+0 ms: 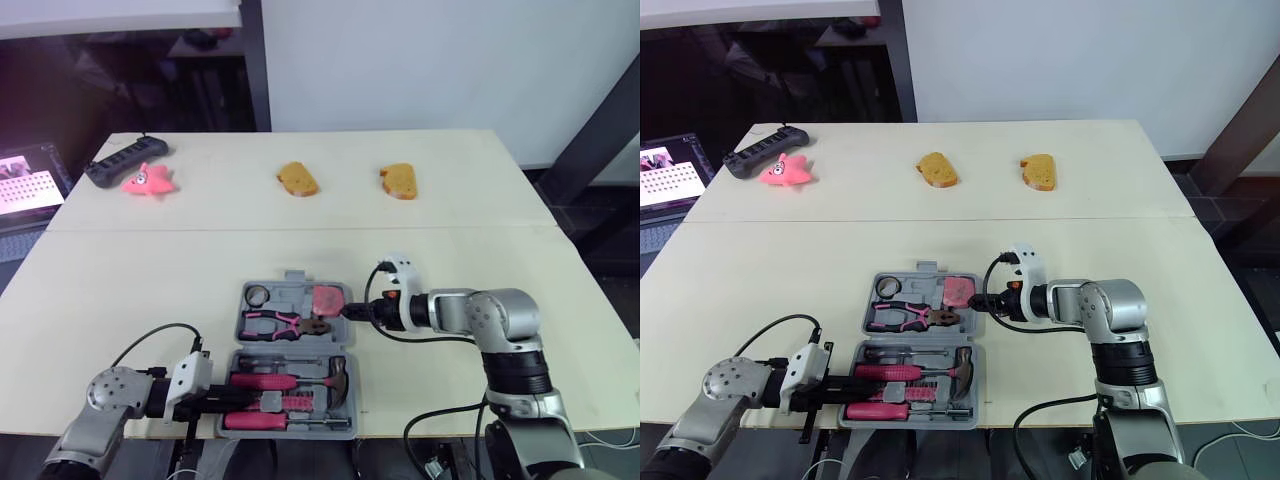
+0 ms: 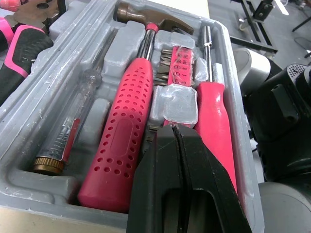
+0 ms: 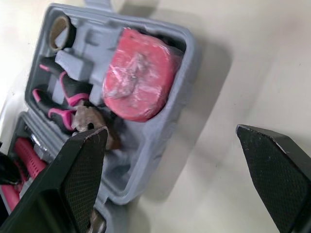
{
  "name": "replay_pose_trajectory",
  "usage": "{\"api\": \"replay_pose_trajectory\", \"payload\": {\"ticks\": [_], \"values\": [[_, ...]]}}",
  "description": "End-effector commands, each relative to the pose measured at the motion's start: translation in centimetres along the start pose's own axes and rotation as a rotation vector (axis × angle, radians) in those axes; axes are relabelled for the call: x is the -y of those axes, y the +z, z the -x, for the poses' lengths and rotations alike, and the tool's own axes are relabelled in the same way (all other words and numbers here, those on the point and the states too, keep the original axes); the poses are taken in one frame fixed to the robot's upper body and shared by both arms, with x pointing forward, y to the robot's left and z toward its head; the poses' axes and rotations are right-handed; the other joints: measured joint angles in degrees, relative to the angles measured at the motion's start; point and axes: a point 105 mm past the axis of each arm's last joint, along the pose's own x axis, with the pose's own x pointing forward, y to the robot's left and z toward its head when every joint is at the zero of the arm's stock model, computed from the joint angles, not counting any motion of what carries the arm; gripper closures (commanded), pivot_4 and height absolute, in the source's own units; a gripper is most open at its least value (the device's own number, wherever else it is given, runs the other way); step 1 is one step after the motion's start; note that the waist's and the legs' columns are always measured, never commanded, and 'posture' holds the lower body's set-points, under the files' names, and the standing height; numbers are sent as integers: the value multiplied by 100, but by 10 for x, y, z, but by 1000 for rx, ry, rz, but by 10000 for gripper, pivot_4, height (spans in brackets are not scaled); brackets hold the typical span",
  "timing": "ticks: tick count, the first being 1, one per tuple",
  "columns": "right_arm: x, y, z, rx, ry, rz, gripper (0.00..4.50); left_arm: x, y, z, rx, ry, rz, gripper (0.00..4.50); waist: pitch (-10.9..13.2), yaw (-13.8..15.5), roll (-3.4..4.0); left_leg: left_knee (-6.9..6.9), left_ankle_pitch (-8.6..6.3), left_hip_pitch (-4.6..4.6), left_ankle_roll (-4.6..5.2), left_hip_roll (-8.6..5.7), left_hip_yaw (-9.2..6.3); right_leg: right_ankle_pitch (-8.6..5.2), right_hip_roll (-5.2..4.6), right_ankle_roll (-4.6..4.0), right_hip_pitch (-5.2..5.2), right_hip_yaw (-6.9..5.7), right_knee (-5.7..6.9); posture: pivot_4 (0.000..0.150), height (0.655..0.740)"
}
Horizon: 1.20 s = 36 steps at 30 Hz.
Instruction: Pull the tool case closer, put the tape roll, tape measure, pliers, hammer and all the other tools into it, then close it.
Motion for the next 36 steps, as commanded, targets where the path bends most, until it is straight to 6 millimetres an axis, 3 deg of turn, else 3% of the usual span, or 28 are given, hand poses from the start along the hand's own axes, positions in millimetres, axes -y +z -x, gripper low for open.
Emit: {"api": "replay_pose_trajectory", "payload": {"ticks": [1,7,13,26,30,36], "values": [[-8,9,-8,30,49,-12,341,3,-20,5,-86,19,63,45000,-1,-9,1,0,0,1,0,0,0,0,0,0,0,0,1,1500,7400],[-26,16,-23,45,197,-130,341,-1,-20,8,-102,18,51,45000,-1,-73,4,-5,0,4,0,2,-1,1,4,1,-2,1,6,1500,7400],[-32,19,-26,68,263,-212,341,-2,-19,8,-101,18,50,45000,0,-137,6,-22,0,6,0,1,-1,2,3,3,-4,1,5,1500,7400],[-54,28,-3,134,415,-137,341,-5,-19,8,-95,27,53,45000,0,-156,29,-52,4,12,-4,0,-1,2,3,3,-13,2,5,1500,7400],[-58,27,1,132,438,-113,341,-9,-14,9,-78,41,50,45000,0,-156,29,-53,4,13,-4,0,-1,2,3,3,-13,2,5,1500,7400],[-58,26,1,126,436,-101,341,-19,13,13,-5,81,34,45000,1,-155,28,-53,4,7,-4,0,-1,2,3,3,-19,2,5,1500,7400]]}}
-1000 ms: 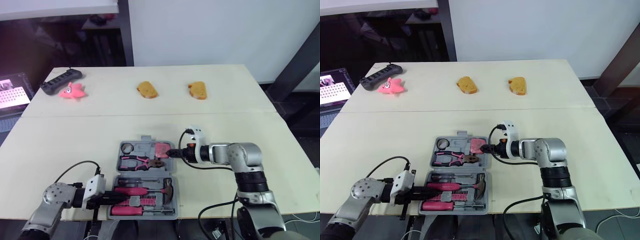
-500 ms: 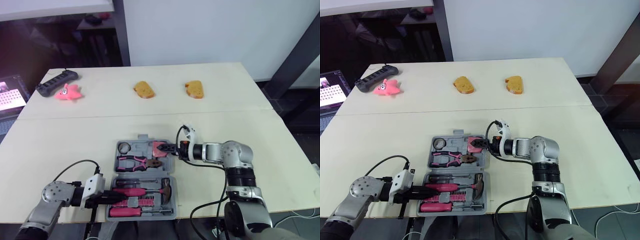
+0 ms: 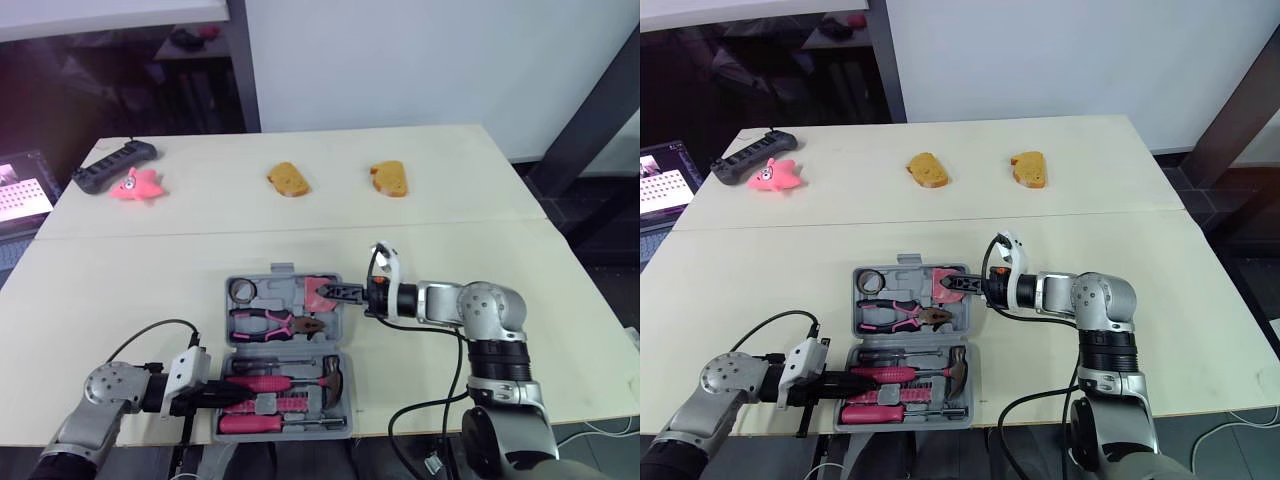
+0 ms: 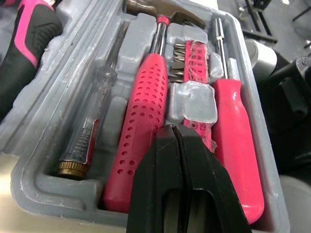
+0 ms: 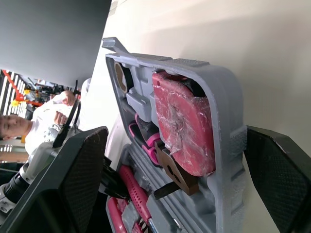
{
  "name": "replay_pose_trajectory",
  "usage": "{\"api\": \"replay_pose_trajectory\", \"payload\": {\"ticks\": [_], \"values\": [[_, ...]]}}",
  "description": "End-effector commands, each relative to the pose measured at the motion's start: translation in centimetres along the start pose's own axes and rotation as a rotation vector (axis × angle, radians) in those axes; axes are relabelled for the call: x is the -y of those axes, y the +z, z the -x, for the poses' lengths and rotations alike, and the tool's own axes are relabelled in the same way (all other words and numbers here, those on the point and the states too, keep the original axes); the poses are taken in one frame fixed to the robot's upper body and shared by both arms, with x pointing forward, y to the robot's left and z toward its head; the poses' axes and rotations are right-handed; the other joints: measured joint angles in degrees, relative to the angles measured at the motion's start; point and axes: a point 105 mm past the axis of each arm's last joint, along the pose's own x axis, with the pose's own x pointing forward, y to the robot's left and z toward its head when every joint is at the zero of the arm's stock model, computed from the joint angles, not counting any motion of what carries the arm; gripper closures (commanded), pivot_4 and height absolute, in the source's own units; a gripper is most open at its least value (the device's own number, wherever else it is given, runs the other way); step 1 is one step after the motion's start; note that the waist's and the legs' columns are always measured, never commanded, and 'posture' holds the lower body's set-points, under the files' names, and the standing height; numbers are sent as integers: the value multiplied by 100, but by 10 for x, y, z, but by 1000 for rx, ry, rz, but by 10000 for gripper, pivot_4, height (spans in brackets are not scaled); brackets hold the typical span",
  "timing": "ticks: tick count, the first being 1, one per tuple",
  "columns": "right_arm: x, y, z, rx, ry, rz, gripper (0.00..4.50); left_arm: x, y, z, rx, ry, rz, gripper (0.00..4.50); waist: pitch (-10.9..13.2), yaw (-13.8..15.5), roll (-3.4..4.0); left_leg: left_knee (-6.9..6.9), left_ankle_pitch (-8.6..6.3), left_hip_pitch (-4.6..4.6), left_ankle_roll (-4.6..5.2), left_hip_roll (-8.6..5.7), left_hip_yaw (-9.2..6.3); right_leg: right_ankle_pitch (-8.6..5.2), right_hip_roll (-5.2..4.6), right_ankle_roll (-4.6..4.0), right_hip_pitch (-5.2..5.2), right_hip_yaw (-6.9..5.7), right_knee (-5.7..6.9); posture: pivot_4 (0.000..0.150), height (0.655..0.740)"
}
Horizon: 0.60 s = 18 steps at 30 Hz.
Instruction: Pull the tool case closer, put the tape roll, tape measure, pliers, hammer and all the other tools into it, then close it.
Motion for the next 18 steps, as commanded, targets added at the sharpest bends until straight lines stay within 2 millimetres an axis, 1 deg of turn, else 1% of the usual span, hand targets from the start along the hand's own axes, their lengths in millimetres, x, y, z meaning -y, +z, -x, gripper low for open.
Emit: {"api": "replay_pose_trajectory", "payload": {"ticks": [1,5,9,10,12,14,17,18], "values": [[-20,3,-2,7,93,44,341,-9,12,10,20,69,12,45000,1,0,-2,0,0,-2,0,0,0,0,0,0,-2,0,0,1500,7400],[-20,3,-1,4,97,52,341,-9,24,12,44,81,31,45000,3,2,-6,-4,0,-16,0,0,0,0,0,0,-20,0,0,1500,7400],[-24,3,2,1,117,69,341,-10,38,19,94,119,66,45000,3,-13,-6,-11,0,-21,0,0,1,0,0,0,-30,2,1,1500,7400],[-27,1,5,-21,108,111,341,-11,41,23,101,139,81,45000,4,-12,-5,-12,0,-22,0,0,1,0,0,0,-32,3,1,1500,7400],[-42,-3,14,-53,153,183,341,-12,43,32,113,172,112,45000,4,-3,-5,-13,0,-35,-1,0,2,-2,0,-2,-46,3,1,1500,7400],[-63,-12,26,-110,211,280,341,-11,44,44,117,197,146,45000,4,4,-5,-11,1,-69,-1,0,0,-2,0,-2,-78,1,2,1500,7400],[-90,-35,44,-199,299,390,341,-6,47,62,115,221,183,45000,4,12,-7,-10,1,-90,-2,1,-3,-2,-2,-2,-97,-3,0,1500,7400],[-100,-47,55,-240,331,435,341,-4,47,70,105,232,189,45000,4,17,-8,-11,1,-92,-2,1,-6,-3,-2,-4,-97,-6,-1,1500,7400]]}}
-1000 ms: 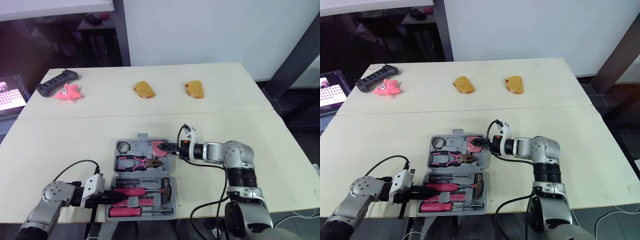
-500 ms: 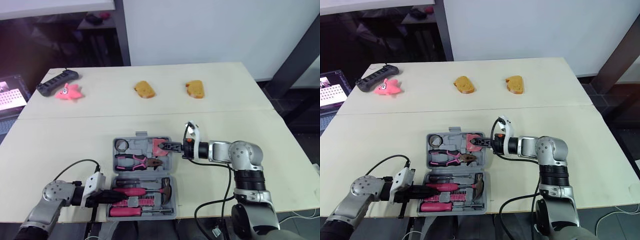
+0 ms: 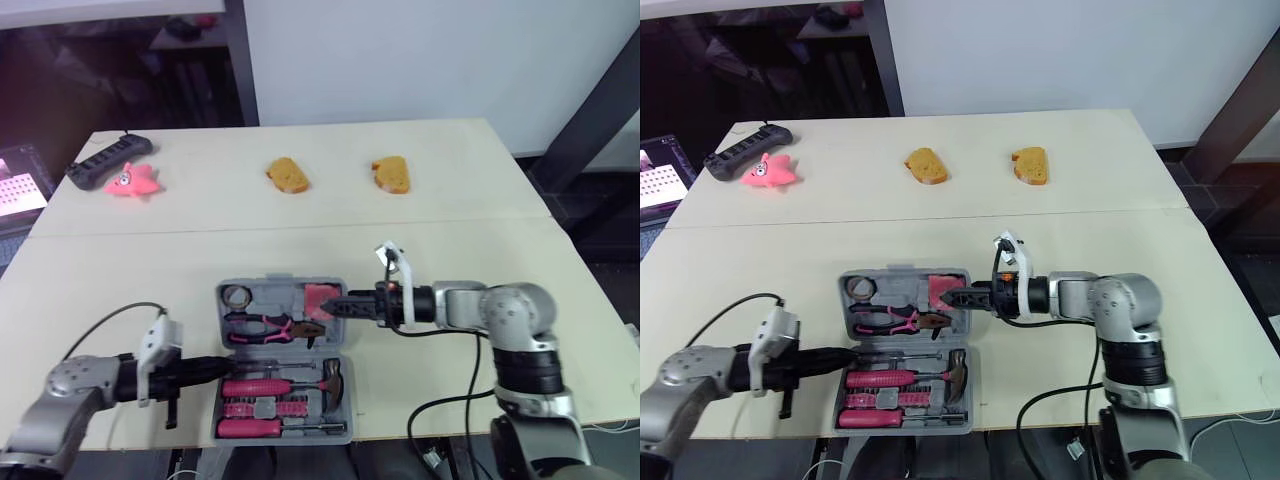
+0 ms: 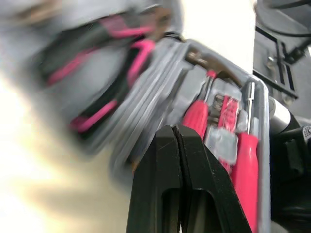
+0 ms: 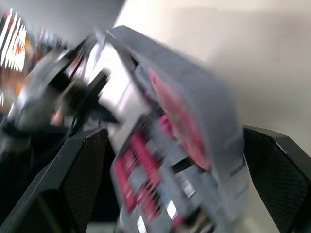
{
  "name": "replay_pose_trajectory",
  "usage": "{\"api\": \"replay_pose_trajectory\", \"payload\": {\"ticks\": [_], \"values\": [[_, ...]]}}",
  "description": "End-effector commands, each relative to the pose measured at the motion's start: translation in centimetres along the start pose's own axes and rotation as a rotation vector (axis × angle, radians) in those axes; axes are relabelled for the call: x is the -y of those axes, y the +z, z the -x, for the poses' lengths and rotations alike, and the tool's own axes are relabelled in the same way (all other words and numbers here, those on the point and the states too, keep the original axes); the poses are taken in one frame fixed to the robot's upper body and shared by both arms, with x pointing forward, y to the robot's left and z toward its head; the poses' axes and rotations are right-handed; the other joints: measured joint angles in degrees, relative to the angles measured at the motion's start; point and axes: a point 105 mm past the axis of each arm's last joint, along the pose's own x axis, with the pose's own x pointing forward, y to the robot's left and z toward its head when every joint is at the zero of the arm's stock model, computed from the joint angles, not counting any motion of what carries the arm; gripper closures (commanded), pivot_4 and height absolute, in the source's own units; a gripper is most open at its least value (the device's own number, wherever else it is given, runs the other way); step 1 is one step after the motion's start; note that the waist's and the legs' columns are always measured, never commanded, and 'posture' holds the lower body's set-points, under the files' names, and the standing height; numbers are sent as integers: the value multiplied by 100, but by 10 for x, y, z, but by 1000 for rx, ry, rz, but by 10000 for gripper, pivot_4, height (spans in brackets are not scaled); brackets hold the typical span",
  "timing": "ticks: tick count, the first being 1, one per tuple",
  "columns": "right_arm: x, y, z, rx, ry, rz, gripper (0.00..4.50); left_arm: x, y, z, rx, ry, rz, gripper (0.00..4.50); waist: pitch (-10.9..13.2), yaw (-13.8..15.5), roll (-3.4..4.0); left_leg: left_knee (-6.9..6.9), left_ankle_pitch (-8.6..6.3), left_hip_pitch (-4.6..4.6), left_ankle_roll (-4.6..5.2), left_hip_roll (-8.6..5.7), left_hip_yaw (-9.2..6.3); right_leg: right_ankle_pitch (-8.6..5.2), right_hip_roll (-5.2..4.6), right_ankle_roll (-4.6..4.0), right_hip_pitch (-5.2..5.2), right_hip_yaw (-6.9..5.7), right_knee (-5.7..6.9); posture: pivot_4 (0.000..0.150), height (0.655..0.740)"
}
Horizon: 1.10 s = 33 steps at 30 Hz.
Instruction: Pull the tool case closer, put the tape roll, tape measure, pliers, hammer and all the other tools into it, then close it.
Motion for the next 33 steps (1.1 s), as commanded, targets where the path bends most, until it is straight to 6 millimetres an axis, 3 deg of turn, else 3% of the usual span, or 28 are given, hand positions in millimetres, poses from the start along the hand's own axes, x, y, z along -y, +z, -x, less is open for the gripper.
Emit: {"api": "replay_pose_trajectory", "payload": {"ticks": [1,3,6,9,15,26,33], "values": [[-57,-22,10,-101,194,143,341,2,12,22,8,22,-10,45000,0,14,0,0,0,0,0,0,0,0,0,-1,1,0,0,1500,7400],[-75,-41,25,-165,207,198,341,7,16,37,5,25,5,45000,1,27,-2,0,0,-2,0,0,0,-2,-2,-2,1,-2,-2,1500,7400],[-85,-47,49,-165,168,224,341,14,26,54,18,20,33,45000,11,99,-26,8,0,-5,0,-2,7,-3,-8,-1,6,-3,-10,1500,7400],[-85,-35,62,-102,99,280,341,16,31,63,12,17,33,45000,13,141,-36,17,2,3,-3,-2,13,-11,-6,-23,13,0,-14,1500,7400],[-61,-10,89,47,-155,476,341,18,59,66,47,5,-34,45000,14,176,-65,33,7,8,-13,-1,13,-2,-4,-37,22,1,-14,1500,7400],[-55,-20,93,19,-162,616,341,7,69,68,42,90,-164,45000,13,172,-71,33,7,5,-13,0,13,6,-4,-10,23,1,-19,1500,7400],[-33,-40,92,-71,-217,640,341,5,65,69,15,111,-161,45000,13,174,-71,65,7,2,-13,0,13,2,-4,-21,36,1,-15,1500,7400]]}}
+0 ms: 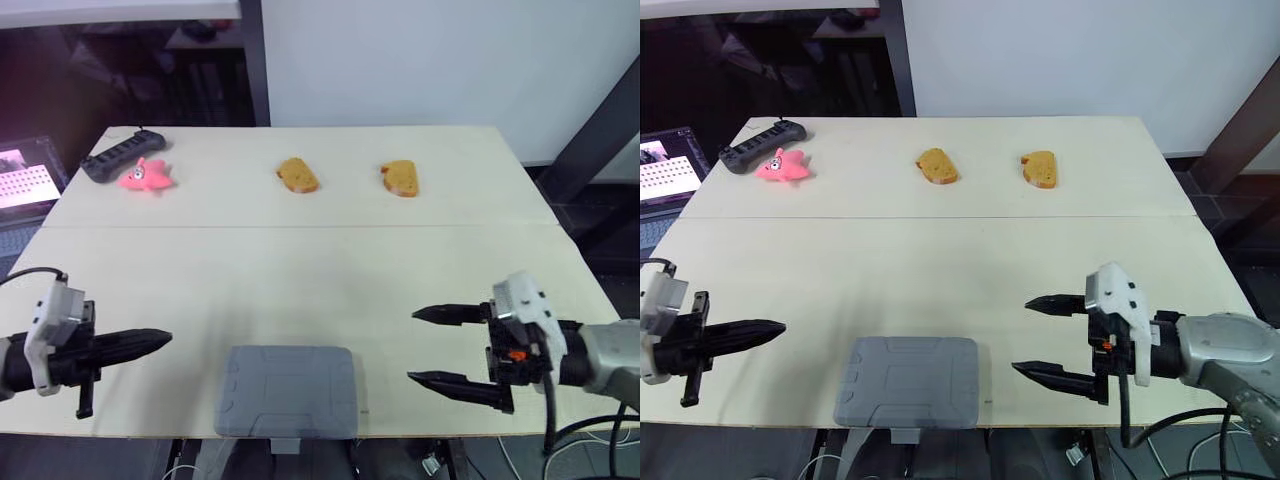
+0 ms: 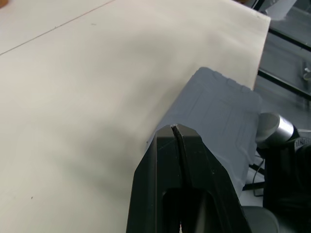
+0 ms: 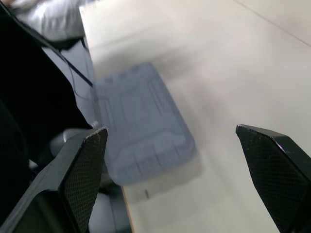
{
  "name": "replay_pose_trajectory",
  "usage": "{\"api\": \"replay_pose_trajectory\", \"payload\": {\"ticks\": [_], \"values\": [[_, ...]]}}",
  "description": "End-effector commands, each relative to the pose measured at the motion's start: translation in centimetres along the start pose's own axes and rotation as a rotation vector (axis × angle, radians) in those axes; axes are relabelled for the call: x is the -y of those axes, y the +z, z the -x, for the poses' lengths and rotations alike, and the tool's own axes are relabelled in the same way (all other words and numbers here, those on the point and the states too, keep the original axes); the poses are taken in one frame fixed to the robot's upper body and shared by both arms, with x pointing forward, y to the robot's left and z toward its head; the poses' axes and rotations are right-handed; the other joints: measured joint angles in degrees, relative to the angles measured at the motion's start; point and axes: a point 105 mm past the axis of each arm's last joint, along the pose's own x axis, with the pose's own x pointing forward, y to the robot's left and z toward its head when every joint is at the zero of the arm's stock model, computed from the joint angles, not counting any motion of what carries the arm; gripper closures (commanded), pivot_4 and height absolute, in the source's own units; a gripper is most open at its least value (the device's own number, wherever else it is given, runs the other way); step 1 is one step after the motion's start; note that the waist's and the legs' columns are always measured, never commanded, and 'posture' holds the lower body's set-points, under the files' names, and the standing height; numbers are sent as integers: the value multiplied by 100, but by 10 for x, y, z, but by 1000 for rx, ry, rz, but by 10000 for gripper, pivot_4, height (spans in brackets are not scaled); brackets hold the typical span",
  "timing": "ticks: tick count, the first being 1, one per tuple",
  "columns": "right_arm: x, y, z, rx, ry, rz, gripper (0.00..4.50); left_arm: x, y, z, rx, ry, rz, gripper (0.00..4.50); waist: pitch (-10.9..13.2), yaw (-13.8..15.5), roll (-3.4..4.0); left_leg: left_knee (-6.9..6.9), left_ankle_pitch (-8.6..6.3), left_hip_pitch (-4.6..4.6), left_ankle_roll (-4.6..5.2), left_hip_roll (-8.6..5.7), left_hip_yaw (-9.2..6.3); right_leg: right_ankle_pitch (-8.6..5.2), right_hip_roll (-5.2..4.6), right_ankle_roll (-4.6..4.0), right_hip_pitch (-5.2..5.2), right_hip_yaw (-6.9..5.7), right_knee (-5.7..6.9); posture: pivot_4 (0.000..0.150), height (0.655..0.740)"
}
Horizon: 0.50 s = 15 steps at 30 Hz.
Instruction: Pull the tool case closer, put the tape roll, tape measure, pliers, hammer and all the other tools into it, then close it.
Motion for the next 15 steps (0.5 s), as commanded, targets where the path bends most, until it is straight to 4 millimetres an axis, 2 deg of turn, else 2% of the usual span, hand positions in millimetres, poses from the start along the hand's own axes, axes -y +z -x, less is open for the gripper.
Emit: {"api": "replay_pose_trajectory", "payload": {"ticks": [1,15], "values": [[1,-8,0,-42,-3,50,341,-1,3,5,-18,27,-39,45000,0,1,0,4,0,-2,0,0,0,0,0,0,1,0,0,1500,7400],[6,-15,-2,-45,-1,62,341,-1,10,1,24,40,-76,45000,-1,6,-1,20,-1,-1,1,0,-1,4,0,7,1,0,19,1500,7400]]}}
